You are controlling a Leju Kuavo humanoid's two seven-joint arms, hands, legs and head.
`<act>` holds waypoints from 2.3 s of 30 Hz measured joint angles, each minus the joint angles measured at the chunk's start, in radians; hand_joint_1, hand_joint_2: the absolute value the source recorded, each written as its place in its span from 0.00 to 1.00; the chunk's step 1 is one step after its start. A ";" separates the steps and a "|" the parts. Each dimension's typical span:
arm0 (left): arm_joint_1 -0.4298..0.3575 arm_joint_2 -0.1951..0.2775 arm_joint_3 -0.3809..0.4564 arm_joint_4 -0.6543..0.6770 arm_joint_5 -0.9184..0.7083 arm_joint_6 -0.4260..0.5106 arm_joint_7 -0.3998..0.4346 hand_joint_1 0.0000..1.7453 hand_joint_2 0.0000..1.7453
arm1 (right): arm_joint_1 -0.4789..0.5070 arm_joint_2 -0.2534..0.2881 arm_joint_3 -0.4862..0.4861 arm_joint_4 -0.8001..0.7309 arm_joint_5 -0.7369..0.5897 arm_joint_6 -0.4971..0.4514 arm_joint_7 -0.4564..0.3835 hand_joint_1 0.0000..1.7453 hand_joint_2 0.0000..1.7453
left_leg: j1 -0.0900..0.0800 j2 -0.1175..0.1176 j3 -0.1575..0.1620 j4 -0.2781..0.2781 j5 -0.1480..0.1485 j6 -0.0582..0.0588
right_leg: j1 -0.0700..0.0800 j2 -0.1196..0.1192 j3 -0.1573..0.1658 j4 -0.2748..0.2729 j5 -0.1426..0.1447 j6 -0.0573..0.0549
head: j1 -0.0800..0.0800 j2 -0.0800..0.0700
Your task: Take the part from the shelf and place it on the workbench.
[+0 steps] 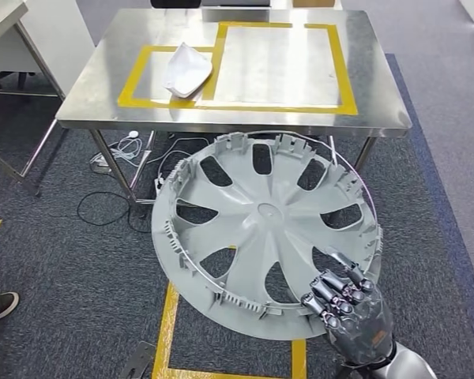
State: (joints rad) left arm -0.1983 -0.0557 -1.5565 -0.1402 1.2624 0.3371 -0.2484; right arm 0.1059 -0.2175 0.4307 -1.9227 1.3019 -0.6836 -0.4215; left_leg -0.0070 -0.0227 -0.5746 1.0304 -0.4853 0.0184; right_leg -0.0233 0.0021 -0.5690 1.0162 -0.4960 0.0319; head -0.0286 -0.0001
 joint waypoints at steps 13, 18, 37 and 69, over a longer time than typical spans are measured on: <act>0.000 0.000 0.000 0.000 0.009 0.003 -0.006 0.00 1.00 | 0.002 0.000 -0.001 0.007 0.004 0.000 0.004 1.00 1.00 | 0.002 0.016 -0.048 0.015 0.038 -0.004 | 0.003 -0.007 0.048 -0.007 -0.044 0.000 | -0.009 0.000; 0.001 -0.002 0.000 0.000 0.010 0.006 -0.006 0.00 1.00 | 0.003 0.000 -0.002 0.008 0.005 0.000 0.012 1.00 1.00 | 0.011 0.013 -0.029 -0.008 0.030 0.020 | 0.002 -0.006 0.001 0.081 -0.097 0.022 | -0.003 0.000; 0.002 -0.008 0.000 0.000 0.012 0.008 -0.008 0.00 1.00 | 0.007 0.000 -0.006 0.012 0.004 0.000 0.011 1.00 1.00 | 0.004 0.006 0.003 -0.006 0.002 0.024 | 0.005 -0.004 -0.079 0.129 -0.024 0.017 | 0.000 0.000; 0.003 -0.014 0.000 0.000 0.017 0.013 -0.014 0.00 1.00 | 0.019 0.045 -0.049 0.006 -0.009 -0.001 -0.057 1.00 1.00 | 0.014 0.013 -0.134 0.277 -0.111 -0.028 | 0.004 -0.004 0.008 -0.002 -0.008 -0.028 | -0.010 0.000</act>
State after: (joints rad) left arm -0.1954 -0.0702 -1.5568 -0.1402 1.2794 0.3506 -0.2628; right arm 0.1248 -0.1723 0.3816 -1.9172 1.2928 -0.6842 -0.4789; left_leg 0.0065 -0.0095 -0.7084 1.3073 -0.5960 -0.0099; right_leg -0.0196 -0.0024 -0.5607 1.0143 -0.5045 0.0034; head -0.0386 -0.0004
